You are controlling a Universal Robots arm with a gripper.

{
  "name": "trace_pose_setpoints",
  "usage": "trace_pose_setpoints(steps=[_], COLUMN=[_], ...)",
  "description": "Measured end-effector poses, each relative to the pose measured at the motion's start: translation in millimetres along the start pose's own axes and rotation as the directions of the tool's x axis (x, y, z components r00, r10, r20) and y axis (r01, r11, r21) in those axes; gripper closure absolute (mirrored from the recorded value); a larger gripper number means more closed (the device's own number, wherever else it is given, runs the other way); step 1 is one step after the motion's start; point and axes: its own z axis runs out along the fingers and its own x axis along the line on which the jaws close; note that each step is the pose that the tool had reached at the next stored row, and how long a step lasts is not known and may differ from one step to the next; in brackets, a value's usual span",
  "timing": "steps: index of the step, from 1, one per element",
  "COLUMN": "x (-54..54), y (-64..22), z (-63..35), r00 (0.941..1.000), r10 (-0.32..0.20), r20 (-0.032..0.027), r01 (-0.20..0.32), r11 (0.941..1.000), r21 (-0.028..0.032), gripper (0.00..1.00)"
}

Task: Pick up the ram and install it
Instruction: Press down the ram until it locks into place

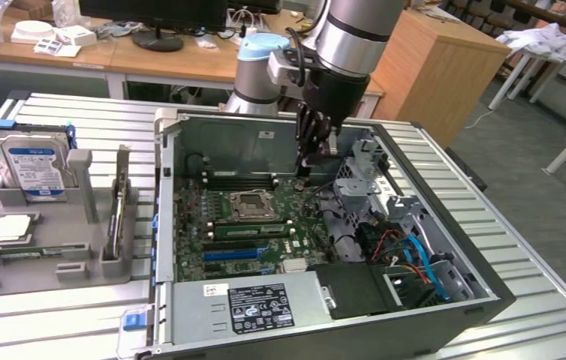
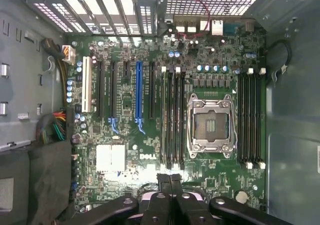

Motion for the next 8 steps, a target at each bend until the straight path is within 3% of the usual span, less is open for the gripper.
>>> trace_pose_setpoints(steps=[8], x=[0.0], y=[-5.0], z=[-0.2], r00=[1.0000], r10=[0.000], r20=[-0.0001], r01=[0.000], r11=[1.0000], r21=[0.0000], gripper=[0.89])
